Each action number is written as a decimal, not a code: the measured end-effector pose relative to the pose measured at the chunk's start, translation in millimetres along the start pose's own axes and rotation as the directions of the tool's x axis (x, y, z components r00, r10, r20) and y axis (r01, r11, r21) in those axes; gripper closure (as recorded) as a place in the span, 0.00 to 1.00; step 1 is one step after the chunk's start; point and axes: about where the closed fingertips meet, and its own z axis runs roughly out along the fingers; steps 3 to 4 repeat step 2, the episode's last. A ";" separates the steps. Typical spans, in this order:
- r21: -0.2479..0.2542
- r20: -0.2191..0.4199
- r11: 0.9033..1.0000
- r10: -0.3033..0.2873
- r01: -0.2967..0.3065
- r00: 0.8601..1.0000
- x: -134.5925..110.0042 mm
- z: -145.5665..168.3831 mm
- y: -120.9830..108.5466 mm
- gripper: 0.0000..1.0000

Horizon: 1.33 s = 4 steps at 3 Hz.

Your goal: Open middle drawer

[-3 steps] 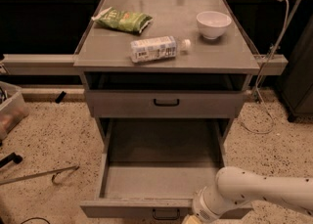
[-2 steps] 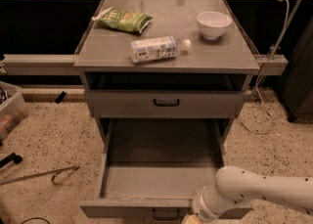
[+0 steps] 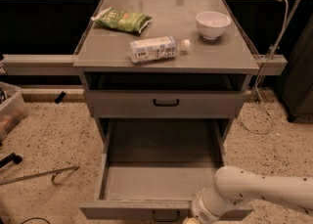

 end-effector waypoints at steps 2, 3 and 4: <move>-0.035 -0.019 0.998 0.045 -0.046 0.999 13.1 -3.8 14.7 0.00; -0.035 -0.019 0.998 0.045 -0.046 0.999 13.1 -3.8 14.7 0.00; -0.035 -0.019 0.998 0.045 -0.046 0.999 13.1 -3.8 14.7 0.00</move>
Offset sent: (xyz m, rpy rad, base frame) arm -0.1352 -0.0392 -0.0010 -0.0430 0.3237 -0.1707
